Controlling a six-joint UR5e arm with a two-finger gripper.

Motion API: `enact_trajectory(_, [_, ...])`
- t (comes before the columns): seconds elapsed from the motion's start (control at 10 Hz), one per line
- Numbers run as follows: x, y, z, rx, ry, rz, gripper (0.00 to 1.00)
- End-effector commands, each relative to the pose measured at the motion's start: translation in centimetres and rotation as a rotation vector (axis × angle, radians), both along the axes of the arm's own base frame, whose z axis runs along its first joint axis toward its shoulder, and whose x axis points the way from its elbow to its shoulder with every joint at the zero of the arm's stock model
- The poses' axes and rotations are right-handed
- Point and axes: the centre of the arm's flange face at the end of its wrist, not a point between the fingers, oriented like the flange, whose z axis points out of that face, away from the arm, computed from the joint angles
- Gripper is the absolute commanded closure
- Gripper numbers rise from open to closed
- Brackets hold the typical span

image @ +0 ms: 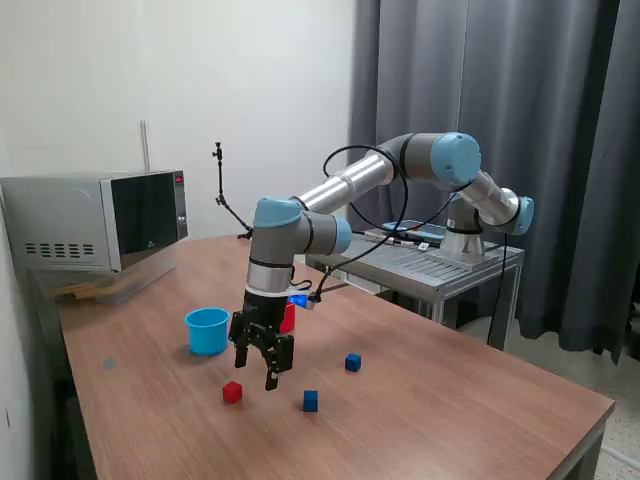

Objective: Place red objects in the red bin, and blue objects in the blue bin.

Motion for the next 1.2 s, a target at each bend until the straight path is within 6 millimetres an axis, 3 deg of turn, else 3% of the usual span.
enact_trajectory(0.0, [-0.2, 0.3, -1.4, 0.016, -0.008, 0.003, 0.0])
enact_trajectory(1.1, [-1.8, 3.3, -1.4, 0.023, 0.02, -0.017, 0.0])
